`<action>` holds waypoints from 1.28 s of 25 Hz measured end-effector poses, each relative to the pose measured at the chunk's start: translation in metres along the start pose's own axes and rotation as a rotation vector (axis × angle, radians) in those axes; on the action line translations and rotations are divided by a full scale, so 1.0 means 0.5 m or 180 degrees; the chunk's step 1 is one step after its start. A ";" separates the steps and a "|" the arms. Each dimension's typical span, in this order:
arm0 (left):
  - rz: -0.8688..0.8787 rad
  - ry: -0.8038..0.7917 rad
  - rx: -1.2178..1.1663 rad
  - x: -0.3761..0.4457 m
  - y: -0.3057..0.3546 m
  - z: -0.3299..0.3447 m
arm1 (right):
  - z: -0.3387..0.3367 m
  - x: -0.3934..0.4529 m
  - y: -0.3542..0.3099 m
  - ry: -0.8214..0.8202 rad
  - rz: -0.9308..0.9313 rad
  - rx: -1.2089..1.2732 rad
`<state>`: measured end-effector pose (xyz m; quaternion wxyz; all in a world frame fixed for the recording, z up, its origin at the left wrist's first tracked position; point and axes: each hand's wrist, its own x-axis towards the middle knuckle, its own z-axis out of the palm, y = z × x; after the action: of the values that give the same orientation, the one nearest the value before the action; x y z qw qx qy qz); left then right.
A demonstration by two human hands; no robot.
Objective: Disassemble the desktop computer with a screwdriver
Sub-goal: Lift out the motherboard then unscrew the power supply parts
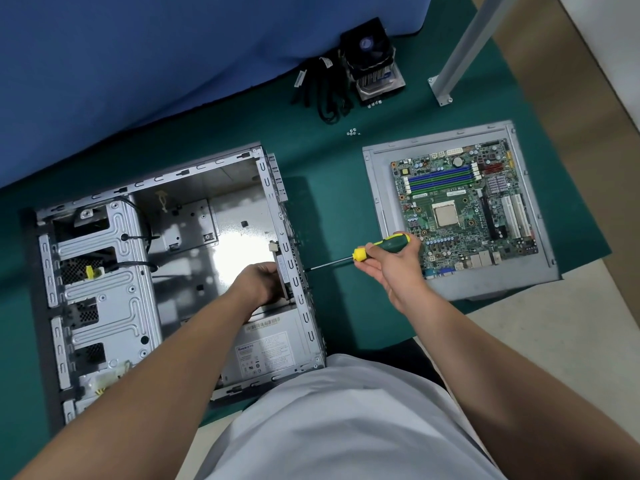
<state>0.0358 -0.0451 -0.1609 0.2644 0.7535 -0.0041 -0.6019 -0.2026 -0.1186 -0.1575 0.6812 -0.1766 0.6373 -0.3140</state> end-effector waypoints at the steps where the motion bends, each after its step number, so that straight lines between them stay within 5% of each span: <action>1: 0.0005 0.0025 0.0014 0.001 -0.002 0.002 | -0.003 0.000 -0.004 -0.0040 0.0069 0.0033; 6: -0.0081 -0.0097 -0.0382 -0.008 -0.002 -0.002 | -0.017 0.007 -0.056 0.0029 0.0303 -0.0282; 10: 0.0322 -0.0530 0.0466 -0.030 -0.005 -0.012 | -0.040 0.040 -0.090 0.0255 -0.0145 -0.2709; 13: 0.0333 -0.0530 0.0150 -0.031 0.002 -0.007 | -0.041 0.046 -0.106 -0.0154 0.0041 -0.2369; 15: -0.0108 -0.0394 -0.0710 -0.018 0.008 -0.001 | -0.042 0.037 -0.109 -0.0416 0.0180 -0.2020; 17: -0.0415 -0.0354 -0.1275 0.003 0.005 0.002 | -0.047 0.035 -0.110 -0.0443 0.0097 -0.2456; 19: -0.0399 -0.0340 -0.1182 0.010 0.001 0.001 | -0.046 0.030 -0.117 -0.0272 -0.0275 -0.3187; 24: -0.0279 -0.0384 -0.1073 0.024 -0.011 -0.005 | -0.041 0.023 -0.126 -0.0593 0.0253 -0.1755; 28: -0.0231 -0.0394 -0.1132 0.016 -0.007 0.001 | -0.045 0.032 -0.122 -0.0142 -0.0232 -0.3234; 32: -0.0277 -0.0343 -0.1177 0.003 -0.006 -0.002 | -0.028 0.039 -0.132 -0.0238 0.0456 -0.2453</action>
<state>0.0364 -0.0427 -0.1631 0.3714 0.6583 0.1249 -0.6428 -0.2298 -0.1784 -0.1317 0.6080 -0.3857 0.6939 0.0033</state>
